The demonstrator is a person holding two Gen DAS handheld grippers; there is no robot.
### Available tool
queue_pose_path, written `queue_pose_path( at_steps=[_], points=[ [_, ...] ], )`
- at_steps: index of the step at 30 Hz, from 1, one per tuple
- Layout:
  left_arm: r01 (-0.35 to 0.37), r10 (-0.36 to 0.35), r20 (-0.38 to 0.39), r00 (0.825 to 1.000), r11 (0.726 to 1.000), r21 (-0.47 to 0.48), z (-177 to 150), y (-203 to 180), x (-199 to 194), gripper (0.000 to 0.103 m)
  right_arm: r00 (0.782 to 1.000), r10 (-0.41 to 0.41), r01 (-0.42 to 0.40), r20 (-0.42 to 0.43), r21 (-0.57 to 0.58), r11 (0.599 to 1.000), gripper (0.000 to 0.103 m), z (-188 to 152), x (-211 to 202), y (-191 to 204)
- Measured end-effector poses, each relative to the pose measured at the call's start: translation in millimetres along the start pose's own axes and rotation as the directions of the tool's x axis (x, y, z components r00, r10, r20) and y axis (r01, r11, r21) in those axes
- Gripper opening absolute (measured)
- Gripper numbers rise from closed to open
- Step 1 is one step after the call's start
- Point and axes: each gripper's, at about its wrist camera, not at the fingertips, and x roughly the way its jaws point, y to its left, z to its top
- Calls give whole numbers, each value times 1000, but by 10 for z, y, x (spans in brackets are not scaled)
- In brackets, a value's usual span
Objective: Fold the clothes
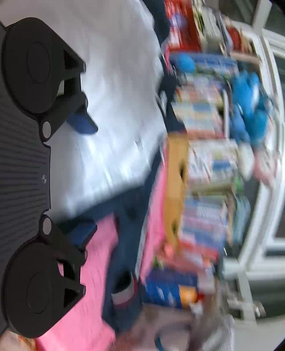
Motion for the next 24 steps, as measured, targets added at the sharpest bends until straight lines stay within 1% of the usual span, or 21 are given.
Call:
queue_pose_path(
  at_steps=[1, 2, 3, 5, 7, 8, 9, 10, 11, 12, 13, 14, 15, 16, 17, 18, 20, 21, 22, 24],
  points=[
    [10, -10, 15, 1000, 1000, 8, 0, -54, -28, 96, 999, -41, 41, 16, 8, 999, 84, -4, -28, -60],
    [20, -20, 31, 999, 1000, 16, 0, -109, -56, 96, 999, -8, 6, 51, 34, 999, 84, -4, -101, -40],
    [29, -30, 46, 998, 999, 24, 0, -163, -85, 96, 996, 42, -46, 84, 43, 998, 84, -31, -161, 32],
    [48, -51, 76, 996, 998, 41, 0, -271, -141, 96, 980, 139, -148, 145, 50, 988, 84, -88, -272, 190],
    [66, -72, 106, 992, 996, 59, 0, -380, -198, 96, 964, 223, -226, 143, 4, 974, 84, -163, -311, 452],
    [74, -82, 119, 990, 995, 69, -4, -434, -222, 96, 957, 262, -262, 123, -19, 965, 84, -196, -300, 563],
    [68, -78, 107, 991, 993, 94, -55, -481, -199, 97, 952, 287, -285, 108, -38, 958, 84, -228, -291, 645],
    [56, -67, 94, 993, 992, 109, -102, -496, -166, 98, 951, 296, -291, 94, -56, 955, 84, -257, -280, 701],
    [42, -54, 108, 993, 993, 111, -128, -462, -166, 99, 950, 302, -297, 81, -66, 952, 85, -278, -264, 727],
    [24, -38, 122, 992, 993, 114, -153, -428, -164, 100, 950, 303, -301, 69, -42, 953, 89, -271, -226, 634],
    [-29, 12, 127, 992, 992, 127, -153, -380, -146, 100, 951, 304, -304, 57, -18, 953, 94, -263, -188, 541],
    [-81, 63, 131, 989, 987, 138, -151, -330, -126, 100, 954, 297, -298, 47, 9, 955, 94, -250, -160, 438],
    [-129, 113, 122, 986, 982, 135, -143, -244, -84, 100, 968, 247, -249, 41, 42, 968, 90, -213, -155, 301],
    [-126, 114, 108, 988, 986, 106, -122, -155, -76, 100, 987, 160, -161, 24, 55, 985, 89, -166, -82, 182],
    [-123, 115, 94, 989, 989, 77, -100, -67, -67, 100, 998, 61, -60, -3, 71, 996, 88, -111, 0, 22],
    [-119, 115, 82, 990, 992, 49, -78, 16, -62, 100, 1000, 25, -23, -13, 95, 995, 88, -70, 51, -117],
    [-88, 88, 98, 991, 996, -4, 7, 30, -137, 99, 999, 12, -16, 31, 144, 990, 88, -9, 44, -389],
    [-73, 72, 120, 990, 997, 3, 53, -29, -174, 99, 998, -25, 17, 54, 148, 989, 88, 48, 38, -483],
    [-57, 55, 142, 988, 998, 10, 99, -89, -212, 99, 995, -81, 71, 62, 137, 988, 88, 107, 72, -568],
    [12, -18, 189, 982, 999, 31, 149, -234, -293, 99, 980, -188, 180, 67, 105, 978, 88, 211, 228, -748]
  ],
)
